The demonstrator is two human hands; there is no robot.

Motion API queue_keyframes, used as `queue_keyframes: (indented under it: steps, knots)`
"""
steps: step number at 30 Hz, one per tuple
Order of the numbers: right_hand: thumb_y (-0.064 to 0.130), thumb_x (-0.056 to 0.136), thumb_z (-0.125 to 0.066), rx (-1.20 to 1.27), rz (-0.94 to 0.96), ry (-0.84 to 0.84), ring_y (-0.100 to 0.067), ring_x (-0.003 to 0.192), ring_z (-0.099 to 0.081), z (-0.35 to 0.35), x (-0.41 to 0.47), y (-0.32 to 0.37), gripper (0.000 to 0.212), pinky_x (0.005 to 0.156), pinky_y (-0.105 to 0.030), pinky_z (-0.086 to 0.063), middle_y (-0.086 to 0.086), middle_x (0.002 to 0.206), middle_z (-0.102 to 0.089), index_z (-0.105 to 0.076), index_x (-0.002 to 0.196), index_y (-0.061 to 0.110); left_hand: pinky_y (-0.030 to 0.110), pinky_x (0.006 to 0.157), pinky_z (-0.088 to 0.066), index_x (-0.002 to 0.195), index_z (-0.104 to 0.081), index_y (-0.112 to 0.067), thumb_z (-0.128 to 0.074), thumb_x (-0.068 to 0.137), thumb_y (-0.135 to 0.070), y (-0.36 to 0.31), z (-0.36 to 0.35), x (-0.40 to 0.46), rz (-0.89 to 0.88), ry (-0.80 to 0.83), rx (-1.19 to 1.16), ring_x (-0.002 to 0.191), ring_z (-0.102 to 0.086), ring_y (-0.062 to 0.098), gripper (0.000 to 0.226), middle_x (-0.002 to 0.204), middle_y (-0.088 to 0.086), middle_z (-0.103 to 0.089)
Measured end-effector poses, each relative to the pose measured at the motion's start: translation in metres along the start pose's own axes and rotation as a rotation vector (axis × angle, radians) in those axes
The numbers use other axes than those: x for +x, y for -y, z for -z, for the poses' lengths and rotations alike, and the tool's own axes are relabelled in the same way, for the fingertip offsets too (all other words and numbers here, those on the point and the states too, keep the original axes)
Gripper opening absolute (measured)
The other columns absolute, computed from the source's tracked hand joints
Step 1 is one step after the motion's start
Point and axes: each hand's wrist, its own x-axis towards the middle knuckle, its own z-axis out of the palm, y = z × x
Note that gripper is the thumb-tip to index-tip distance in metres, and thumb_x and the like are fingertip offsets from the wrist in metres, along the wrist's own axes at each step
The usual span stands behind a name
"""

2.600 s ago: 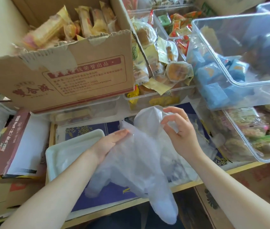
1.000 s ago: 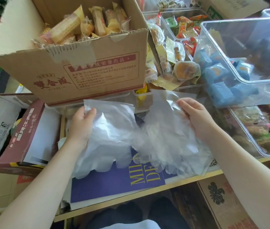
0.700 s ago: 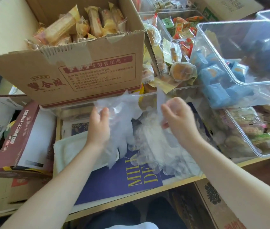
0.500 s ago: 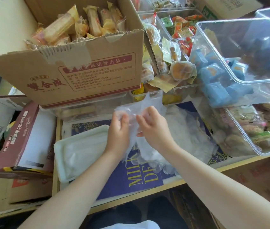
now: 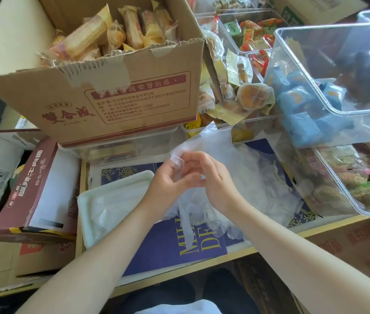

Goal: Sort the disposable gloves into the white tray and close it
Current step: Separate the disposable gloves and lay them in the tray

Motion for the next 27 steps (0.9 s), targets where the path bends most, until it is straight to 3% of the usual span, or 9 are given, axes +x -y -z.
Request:
queue_keyframes:
  steps: [2,5,8,10,12,17,20,23,27]
  knots:
    - [0.023,0.091,-0.041,-0.080,0.020,0.029,-0.010,0.074,-0.060,0.005,0.002,0.000,0.024,0.069,-0.030,-0.054,0.003,0.081,-0.064,-0.064,0.094,0.023,0.016,0.076,-0.045,0.101,-0.061,-0.014,-0.048,0.095,-0.006,0.001,0.004,0.004,0.019,-0.130,0.086,0.085,-0.063,-0.003,0.016,0.083,-0.015,-0.070]
    - [0.004,0.086,-0.058,-0.384,0.161,-0.177,-0.003,0.064,-0.053,0.021,0.009,-0.004,0.016,0.064,-0.025,-0.046,0.010,0.073,-0.059,-0.060,0.087,0.020,0.008,0.082,-0.041,0.096,-0.065,-0.022,-0.037,0.100,-0.009,-0.002,0.013,0.008,0.091,-0.229,0.036,0.093,-0.062,-0.007,0.032,0.088,-0.021,-0.071]
    - [0.018,0.078,-0.074,-0.457,0.113,-0.410,-0.010,0.089,-0.049,0.046,0.017,-0.004,0.036,0.079,-0.021,-0.037,0.003,0.100,-0.051,-0.051,0.105,0.018,0.022,0.093,-0.042,0.095,-0.068,-0.023,-0.036,0.100,-0.012,-0.003,0.025,0.012,0.174,-0.209,-0.032,0.104,-0.061,0.005,0.034,0.097,-0.012,-0.073]
    - [0.027,0.076,-0.076,-0.441,-0.020,-0.322,-0.011,0.118,-0.040,0.060,0.025,-0.001,0.069,0.099,-0.024,-0.034,0.003,0.128,-0.042,-0.038,0.133,0.020,0.025,0.086,-0.048,0.097,-0.067,-0.016,-0.035,0.099,-0.012,-0.009,0.029,0.012,0.221,-0.148,-0.140,0.096,-0.065,0.009,0.032,0.097,-0.006,-0.073]
    - [0.029,0.077,-0.075,-0.323,-0.134,-0.116,-0.013,0.126,-0.042,0.066,0.030,0.006,0.076,0.104,-0.031,-0.038,0.007,0.133,-0.043,-0.034,0.141,0.023,0.019,0.076,-0.051,0.099,-0.064,-0.011,-0.034,0.099,-0.009,-0.015,0.030,0.014,0.224,-0.085,-0.204,0.089,-0.067,0.006,0.031,0.094,-0.005,-0.074]
    - [0.021,0.083,-0.069,-0.173,-0.178,0.108,-0.008,0.077,-0.067,0.077,0.037,0.016,0.020,0.069,-0.018,-0.050,0.002,0.087,-0.070,-0.067,0.103,0.015,0.021,0.076,-0.053,0.093,-0.072,-0.009,-0.044,0.088,-0.013,-0.022,0.030,0.020,0.209,-0.044,-0.299,0.090,-0.069,0.014,0.028,0.094,0.004,-0.074]
    - [0.016,0.088,-0.062,-0.049,-0.136,0.118,-0.018,0.076,-0.067,0.083,0.038,0.013,0.016,0.071,-0.029,-0.053,-0.006,0.086,-0.072,-0.069,0.098,0.005,0.024,0.074,-0.055,0.098,-0.069,-0.015,-0.056,0.081,-0.025,-0.019,0.035,0.022,0.230,0.004,-0.234,0.085,-0.070,0.016,0.024,0.093,0.003,-0.074]
    - [0.013,0.092,-0.056,0.053,-0.117,0.091,-0.010,0.067,-0.067,0.090,0.041,0.011,0.013,0.062,-0.022,-0.053,0.002,0.076,-0.072,-0.068,0.090,0.008,0.023,0.070,-0.050,0.091,-0.070,-0.022,-0.075,0.073,-0.027,-0.012,0.043,0.019,0.295,0.084,-0.010,0.083,-0.065,0.011,0.019,0.087,-0.003,-0.073]
    - [0.014,0.094,-0.051,0.152,-0.141,0.103,-0.010,0.065,-0.067,0.098,0.043,0.009,0.014,0.062,-0.023,-0.055,0.003,0.074,-0.071,-0.065,0.091,0.012,0.018,0.063,-0.046,0.086,-0.067,-0.018,-0.067,0.078,-0.024,-0.005,0.049,0.009,0.373,0.165,0.124,0.069,-0.061,0.006,0.010,0.077,-0.008,-0.068]
